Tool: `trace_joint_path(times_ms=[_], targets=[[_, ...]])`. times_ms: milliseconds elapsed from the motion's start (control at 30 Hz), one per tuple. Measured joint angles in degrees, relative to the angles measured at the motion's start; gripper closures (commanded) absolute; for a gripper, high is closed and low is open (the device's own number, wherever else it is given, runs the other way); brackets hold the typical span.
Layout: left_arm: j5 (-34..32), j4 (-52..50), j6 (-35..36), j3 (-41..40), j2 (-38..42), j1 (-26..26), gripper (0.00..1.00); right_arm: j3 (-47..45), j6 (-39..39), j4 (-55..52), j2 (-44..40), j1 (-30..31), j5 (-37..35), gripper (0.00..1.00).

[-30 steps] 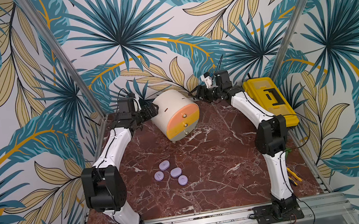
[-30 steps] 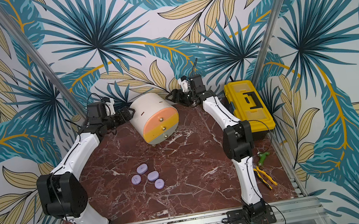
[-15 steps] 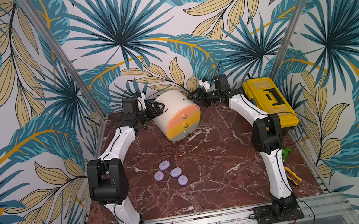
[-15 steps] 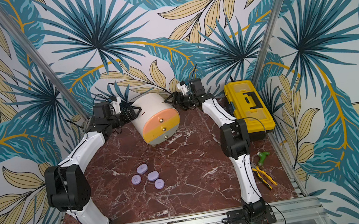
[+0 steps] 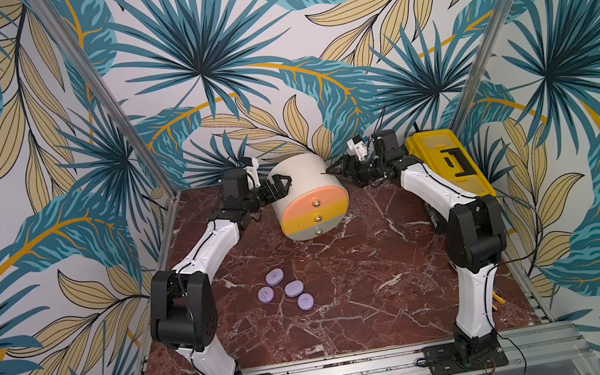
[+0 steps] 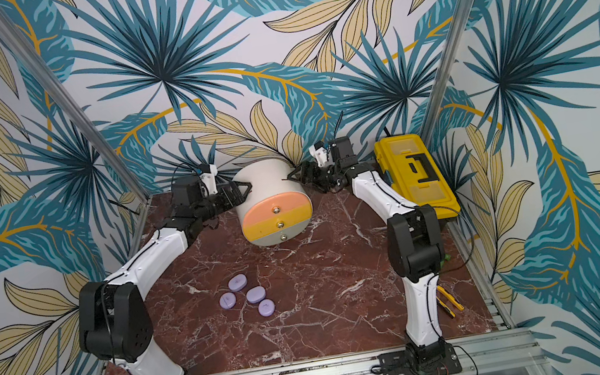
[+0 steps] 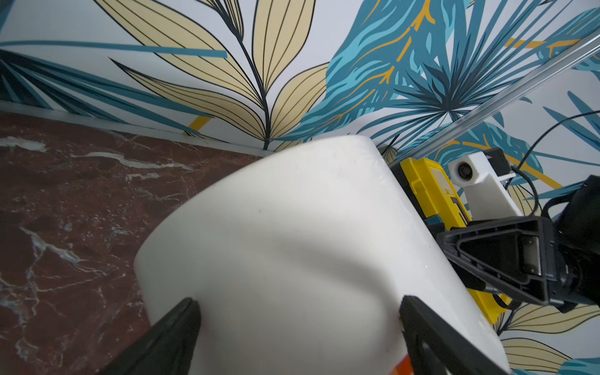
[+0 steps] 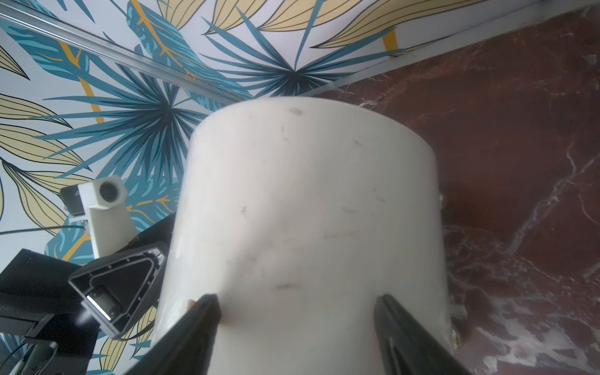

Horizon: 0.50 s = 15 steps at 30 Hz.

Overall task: Put the bluetooth earphones in the drawer according to color
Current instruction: Move the storage box to the center of the board.

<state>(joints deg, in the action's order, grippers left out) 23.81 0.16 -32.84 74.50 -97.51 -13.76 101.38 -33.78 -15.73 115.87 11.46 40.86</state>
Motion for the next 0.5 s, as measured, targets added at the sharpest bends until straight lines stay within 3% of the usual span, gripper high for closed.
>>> trace_joint_path(times_ms=[233,500], targets=[[1.2,0.5,-2.6,-5.9,4.3,-3.2,0.00,-4.9,2.1,-1.7,-5.2,-1.9,-4.9,0.20],[0.5,-3.4,-1.5,-6.3,6.3,-3.9,0.00,-15.5,5.8,-4.8,-18.5,-3.6,-12.2,0.19]])
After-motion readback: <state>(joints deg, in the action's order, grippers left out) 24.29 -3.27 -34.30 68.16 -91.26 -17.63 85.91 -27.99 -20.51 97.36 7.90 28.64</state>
